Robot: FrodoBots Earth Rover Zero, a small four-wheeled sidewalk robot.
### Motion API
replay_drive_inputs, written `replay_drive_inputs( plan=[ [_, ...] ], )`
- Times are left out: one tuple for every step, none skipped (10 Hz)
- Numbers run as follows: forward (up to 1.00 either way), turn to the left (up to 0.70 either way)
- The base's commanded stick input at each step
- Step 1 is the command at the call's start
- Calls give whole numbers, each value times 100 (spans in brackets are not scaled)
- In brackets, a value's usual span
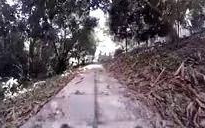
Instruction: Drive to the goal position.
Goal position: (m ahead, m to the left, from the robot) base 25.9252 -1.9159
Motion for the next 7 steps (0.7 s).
replay_drive_inputs(
  plan=[
    [70, 26],
    [70, 0],
    [70, 0],
    [70, 0],
    [70, 0],
    [70, 0],
    [70, 0]
  ],
)
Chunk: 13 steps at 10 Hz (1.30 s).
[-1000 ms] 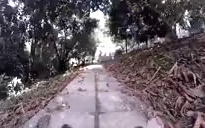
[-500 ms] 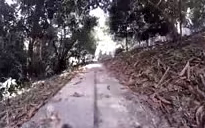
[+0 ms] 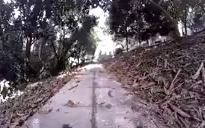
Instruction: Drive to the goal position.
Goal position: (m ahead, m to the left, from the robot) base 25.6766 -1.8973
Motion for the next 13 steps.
replay_drive_inputs(
  plan=[
    [70, 0],
    [70, 0],
    [70, 0],
    [70, 0],
    [70, 0],
    [70, 0],
    [70, 0],
    [70, 0],
    [70, 0],
    [70, 0],
    [70, 0],
    [70, 0],
    [70, 0]
  ],
)
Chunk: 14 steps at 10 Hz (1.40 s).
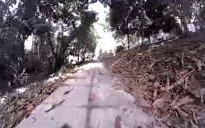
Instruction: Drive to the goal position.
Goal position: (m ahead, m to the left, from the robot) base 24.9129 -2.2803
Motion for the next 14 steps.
replay_drive_inputs(
  plan=[
    [70, 0],
    [70, 27],
    [70, 27],
    [70, 19],
    [70, 4],
    [70, 0],
    [70, 0],
    [70, 0],
    [70, 0],
    [70, 0],
    [70, 0],
    [70, 0],
    [70, 0],
    [70, 0]
  ],
)
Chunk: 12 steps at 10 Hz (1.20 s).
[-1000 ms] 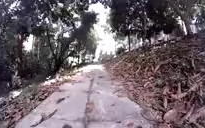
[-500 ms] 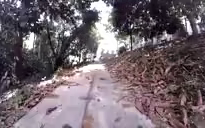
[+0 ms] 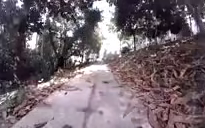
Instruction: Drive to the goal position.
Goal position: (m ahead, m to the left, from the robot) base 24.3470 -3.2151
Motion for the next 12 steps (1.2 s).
replay_drive_inputs(
  plan=[
    [70, 0],
    [70, 0],
    [70, 0],
    [70, 0],
    [70, 0],
    [70, 0],
    [70, 0],
    [70, 0],
    [70, 0],
    [70, 0],
    [70, 0],
    [70, 0]
  ],
)
